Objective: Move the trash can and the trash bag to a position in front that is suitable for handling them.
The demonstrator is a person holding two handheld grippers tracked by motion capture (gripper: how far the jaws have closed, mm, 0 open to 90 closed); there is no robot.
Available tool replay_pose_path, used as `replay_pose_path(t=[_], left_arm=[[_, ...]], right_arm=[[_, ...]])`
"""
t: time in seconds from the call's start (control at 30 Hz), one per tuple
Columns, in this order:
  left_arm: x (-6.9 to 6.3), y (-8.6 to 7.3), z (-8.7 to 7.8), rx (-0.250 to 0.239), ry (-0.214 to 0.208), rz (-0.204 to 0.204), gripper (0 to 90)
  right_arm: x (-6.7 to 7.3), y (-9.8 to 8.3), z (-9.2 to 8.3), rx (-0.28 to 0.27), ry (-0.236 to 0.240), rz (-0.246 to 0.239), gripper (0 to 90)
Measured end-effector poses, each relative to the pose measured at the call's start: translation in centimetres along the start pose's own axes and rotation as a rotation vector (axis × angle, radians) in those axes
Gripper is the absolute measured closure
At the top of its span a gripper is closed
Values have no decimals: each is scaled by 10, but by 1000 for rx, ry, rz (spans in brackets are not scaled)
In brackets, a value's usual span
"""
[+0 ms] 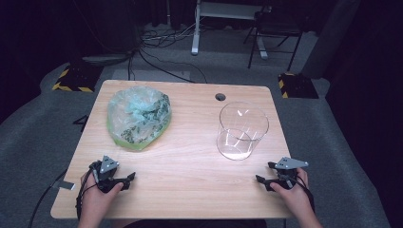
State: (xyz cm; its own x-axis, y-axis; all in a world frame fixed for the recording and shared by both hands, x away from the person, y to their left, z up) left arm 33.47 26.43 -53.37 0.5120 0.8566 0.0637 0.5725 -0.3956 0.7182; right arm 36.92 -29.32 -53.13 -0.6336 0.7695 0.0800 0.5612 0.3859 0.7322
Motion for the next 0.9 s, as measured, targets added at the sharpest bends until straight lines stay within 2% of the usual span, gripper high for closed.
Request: replay_pose_path(t=[0.2,0.27,0.3,0.4,0.5,0.6,0.7,0.73,0.8,0.9], left_arm=[[0,0,0,-1,11,-10,213],[0,4,0,-16,28,-30,250],[1,7,0,-17,32,-20,253],[0,22,-2,-45,26,-9,263],[-2,49,-2,-64,11,16,274],[-10,77,-2,-79,0,73,275],[-21,97,-3,-108,-35,92,269],[-21,97,-3,-108,-35,92,268],[-32,101,0,-122,-65,106,265],[-39,95,5,-94,-69,125,264]], right_arm=[[-1,0,0,-1,-2,14,202],[-4,3,-4,-40,12,37,208],[-7,5,-7,-55,8,42,211],[-17,17,-17,-106,4,78,203],[-25,30,-24,-138,5,102,192],[-28,45,-35,-164,0,87,193],[-26,63,-47,-194,7,66,193],[-25,70,-52,-201,4,49,196],[-18,84,-62,-217,13,11,214],[-4,105,-74,-245,63,-15,234]])
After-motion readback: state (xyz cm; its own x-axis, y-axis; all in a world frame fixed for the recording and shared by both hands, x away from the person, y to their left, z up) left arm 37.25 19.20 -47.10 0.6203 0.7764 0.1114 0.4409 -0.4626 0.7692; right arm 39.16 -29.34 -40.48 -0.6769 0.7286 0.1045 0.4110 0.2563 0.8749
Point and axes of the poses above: each handheld gripper's, and its own axes: z roughly forward along the jaws, y roughly out of its top, x roughly to its left, the point moved 4 cm from there along z, roughly forward along the jaws, and after that the axes turned 6 degrees about z, right-handed, at the moved point
